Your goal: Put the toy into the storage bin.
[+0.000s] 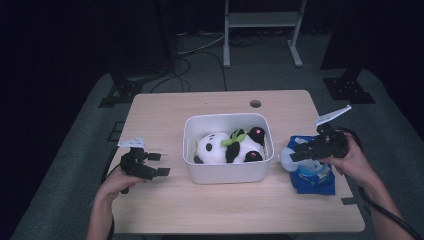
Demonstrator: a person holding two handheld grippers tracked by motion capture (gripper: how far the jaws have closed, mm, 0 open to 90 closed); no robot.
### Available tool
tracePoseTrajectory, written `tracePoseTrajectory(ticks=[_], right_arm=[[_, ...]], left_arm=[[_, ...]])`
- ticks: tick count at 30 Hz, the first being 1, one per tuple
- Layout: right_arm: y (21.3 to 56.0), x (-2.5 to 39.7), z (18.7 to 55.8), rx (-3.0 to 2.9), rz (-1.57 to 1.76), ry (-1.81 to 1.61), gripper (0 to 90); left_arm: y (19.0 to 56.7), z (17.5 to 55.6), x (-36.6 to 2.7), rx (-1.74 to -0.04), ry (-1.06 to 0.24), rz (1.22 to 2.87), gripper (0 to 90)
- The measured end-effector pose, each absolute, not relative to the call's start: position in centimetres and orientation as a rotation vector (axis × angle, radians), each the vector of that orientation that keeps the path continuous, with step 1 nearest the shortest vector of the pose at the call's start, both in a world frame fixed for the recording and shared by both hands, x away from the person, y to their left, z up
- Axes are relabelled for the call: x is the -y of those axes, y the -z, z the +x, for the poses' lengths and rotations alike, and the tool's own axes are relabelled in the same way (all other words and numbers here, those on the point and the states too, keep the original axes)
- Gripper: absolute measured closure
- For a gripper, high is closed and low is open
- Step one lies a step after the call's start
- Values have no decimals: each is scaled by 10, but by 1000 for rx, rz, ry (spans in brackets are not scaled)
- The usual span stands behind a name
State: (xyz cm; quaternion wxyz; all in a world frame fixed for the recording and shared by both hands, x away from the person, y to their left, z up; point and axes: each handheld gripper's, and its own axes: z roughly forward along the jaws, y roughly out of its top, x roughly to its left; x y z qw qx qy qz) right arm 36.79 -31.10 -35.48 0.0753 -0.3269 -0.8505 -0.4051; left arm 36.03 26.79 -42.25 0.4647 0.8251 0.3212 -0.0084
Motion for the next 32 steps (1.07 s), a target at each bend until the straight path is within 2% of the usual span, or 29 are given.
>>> tracePoseTrajectory(ticks=[23,28,32], right_arm=[[387,324,334,2505,-1033,1237,432],[392,326,324,2496,-1042,1253,430],[395,327,314,2496,-1040,1275,419]], left_arm=[[418,356,-267,-792,-13,2017,86],[410,355,-269,-802,-72,2052,86],[403,354,-273,-816,-107,2017,86]])
